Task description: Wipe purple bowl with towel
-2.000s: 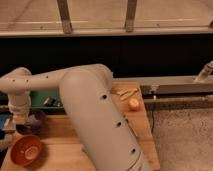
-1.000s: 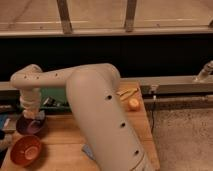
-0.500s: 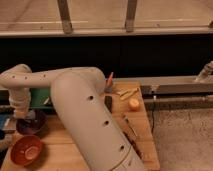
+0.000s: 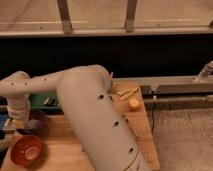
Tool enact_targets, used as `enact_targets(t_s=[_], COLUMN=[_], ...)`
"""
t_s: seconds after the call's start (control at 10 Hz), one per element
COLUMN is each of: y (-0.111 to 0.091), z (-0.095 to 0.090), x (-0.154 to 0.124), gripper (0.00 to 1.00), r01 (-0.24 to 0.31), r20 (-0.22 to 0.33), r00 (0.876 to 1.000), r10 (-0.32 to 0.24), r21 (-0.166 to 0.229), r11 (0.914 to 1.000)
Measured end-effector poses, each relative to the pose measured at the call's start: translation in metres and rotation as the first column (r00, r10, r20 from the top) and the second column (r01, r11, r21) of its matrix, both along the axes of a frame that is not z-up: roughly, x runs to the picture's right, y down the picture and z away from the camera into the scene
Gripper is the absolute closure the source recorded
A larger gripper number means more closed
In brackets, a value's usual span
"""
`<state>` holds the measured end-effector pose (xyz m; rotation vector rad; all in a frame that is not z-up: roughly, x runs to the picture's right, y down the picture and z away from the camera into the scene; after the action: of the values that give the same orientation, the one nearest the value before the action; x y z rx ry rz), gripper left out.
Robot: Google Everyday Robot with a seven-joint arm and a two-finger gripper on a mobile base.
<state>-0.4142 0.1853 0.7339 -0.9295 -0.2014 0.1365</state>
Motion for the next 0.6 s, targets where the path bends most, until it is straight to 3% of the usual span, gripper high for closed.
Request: enact_targets(t_s=[0.3,0.6], y=[-0.012,-0.011], z=[0.005,0.004], x=[0.027,0.025], gripper=[1.0,1.0], r01=[-0.03,-0.029], r20=[-0.067,-0.065], r00=[0.997,0.997], r10=[0.031,0.029], r21=[0.006,0.005], r11=[0.9995,0.9996])
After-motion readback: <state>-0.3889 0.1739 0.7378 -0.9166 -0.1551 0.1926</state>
